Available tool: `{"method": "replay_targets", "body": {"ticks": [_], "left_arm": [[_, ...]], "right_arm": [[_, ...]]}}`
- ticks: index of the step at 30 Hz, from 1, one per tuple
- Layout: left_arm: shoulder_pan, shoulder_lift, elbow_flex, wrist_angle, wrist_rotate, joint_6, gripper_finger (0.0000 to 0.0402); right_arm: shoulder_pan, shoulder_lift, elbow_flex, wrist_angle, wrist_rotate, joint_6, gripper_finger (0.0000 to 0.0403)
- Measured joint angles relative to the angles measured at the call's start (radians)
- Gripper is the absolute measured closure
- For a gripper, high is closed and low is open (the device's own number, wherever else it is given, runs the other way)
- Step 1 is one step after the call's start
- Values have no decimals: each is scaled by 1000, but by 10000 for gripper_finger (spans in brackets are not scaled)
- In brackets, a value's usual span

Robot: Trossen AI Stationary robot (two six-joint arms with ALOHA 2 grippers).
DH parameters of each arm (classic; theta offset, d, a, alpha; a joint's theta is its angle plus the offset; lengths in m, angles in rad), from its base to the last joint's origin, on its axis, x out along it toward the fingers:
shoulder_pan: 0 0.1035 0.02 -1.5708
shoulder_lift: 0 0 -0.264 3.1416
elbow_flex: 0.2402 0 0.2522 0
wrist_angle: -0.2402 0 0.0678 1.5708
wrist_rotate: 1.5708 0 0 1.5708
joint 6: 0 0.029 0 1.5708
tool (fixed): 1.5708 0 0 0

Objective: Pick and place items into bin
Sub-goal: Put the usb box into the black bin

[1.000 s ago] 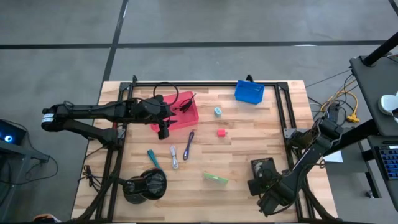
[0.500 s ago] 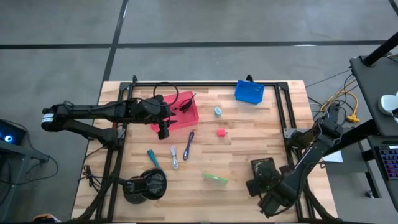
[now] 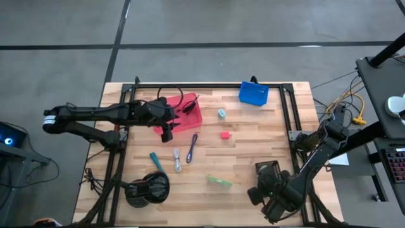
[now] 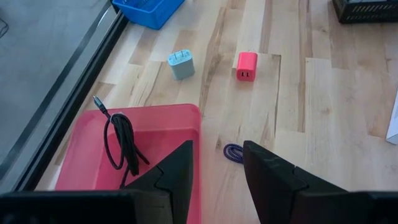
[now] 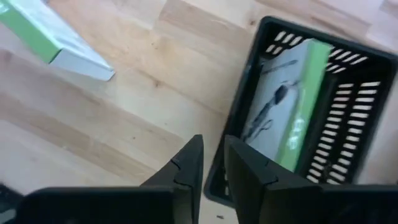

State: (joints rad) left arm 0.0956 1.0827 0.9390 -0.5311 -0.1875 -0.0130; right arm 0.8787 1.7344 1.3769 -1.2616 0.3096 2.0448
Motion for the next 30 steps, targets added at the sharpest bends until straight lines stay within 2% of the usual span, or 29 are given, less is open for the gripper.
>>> {"method": "replay_targets", "body": {"ticks": [7,19,26,30], "left_arm": [[0,29,-1,-1,0,2,278],[0,34,0,-1,0,3,278],[0,34,0,-1,0,3,278],[0,34,4,0,0,3,278]], "right_arm": [[-3,0,-2,55,12,-94,370],[-3,0,-20,67,38,-109,376],[-23,0,-20,231,217,-365,376],[-55,0,-20,310,239,-508,366]]}}
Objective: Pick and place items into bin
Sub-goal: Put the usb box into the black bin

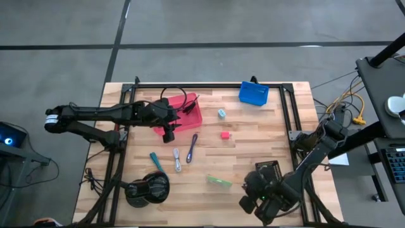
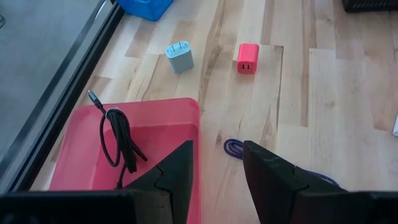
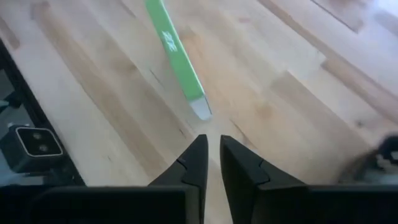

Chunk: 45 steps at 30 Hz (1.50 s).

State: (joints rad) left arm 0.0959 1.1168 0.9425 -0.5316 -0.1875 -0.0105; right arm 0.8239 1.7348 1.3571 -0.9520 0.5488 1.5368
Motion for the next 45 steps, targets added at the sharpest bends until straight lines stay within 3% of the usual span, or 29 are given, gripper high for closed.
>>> {"method": "replay_targets", "body": {"ticks": [9,19,27,45], "left_arm": [[0,0,1,0,0,0,278],[0,0,1,-1,0,0,278],[0,-1,1,-1,0,0,278],[0,-1,1,-1,0,0,278]], "right_arm": [[-70,0,0,41,0,-199,291],[-121,1,-12,239,1,-520,215],[-144,1,-46,313,4,-743,207],[-184,1,-203,502,-85,-761,206]]}}
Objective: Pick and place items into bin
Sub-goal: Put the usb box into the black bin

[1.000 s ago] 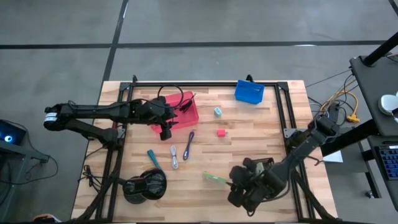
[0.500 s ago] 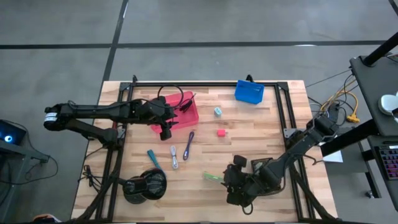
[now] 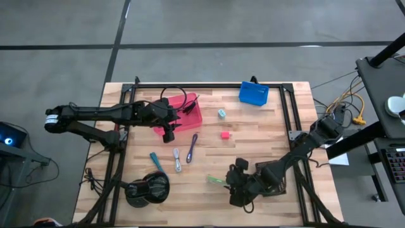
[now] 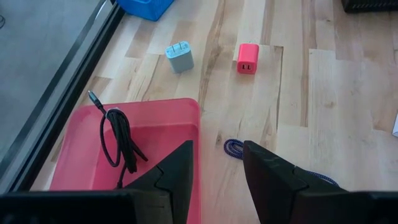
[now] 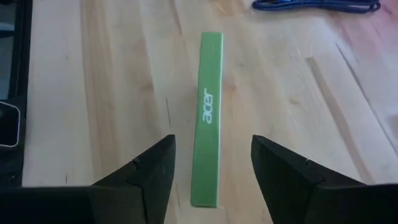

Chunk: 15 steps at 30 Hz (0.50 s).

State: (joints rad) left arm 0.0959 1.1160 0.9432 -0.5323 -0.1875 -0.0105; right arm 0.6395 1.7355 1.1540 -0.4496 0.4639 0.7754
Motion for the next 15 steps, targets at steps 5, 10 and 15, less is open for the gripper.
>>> {"method": "replay_targets", "body": {"ticks": [5,10,15], "left_arm": [[0,0,0,0,0,0,278],[0,0,0,0,0,0,278],[0,0,0,0,0,0,278]], "right_arm": [[1,0,-47,87,-16,0,206],[1,0,-79,127,-78,-1,206],[-1,0,-99,126,-80,18,207]]}}
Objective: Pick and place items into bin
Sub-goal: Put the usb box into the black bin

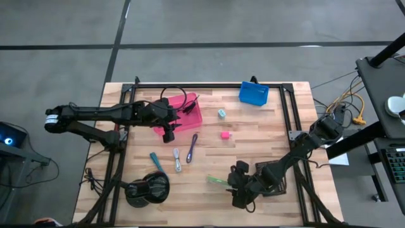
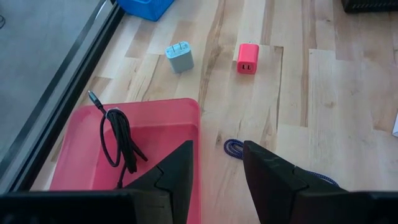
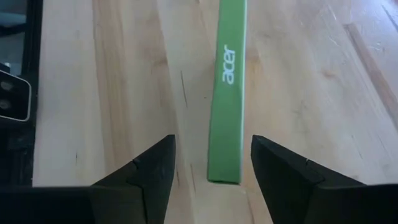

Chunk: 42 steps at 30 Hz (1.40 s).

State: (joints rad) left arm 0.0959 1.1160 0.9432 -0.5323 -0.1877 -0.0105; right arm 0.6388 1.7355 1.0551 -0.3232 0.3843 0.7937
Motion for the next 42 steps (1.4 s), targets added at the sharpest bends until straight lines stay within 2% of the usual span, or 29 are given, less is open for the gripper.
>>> {"method": "replay_targets", "body": {"ticks": [5,10,16,22,31,34,42], "left_arm": [[0,0,0,0,0,0,278],[0,0,0,0,0,0,278],[0,1,0,0,0,0,278],[0,1,0,0,0,0,278],[0,2,0,0,0,0,278],[0,2,0,0,0,0,278],[0,2,-1,-2,0,0,278]], "right_arm": [[-5,0,-10,0,3,0,219],[-9,0,-12,0,3,0,247],[-9,0,-12,1,-1,0,300],[-9,0,-12,14,-84,-1,366],[-9,0,12,-9,-115,-10,369],[-9,0,78,-92,-194,-7,368],[14,-1,307,-359,-204,30,367]]}}
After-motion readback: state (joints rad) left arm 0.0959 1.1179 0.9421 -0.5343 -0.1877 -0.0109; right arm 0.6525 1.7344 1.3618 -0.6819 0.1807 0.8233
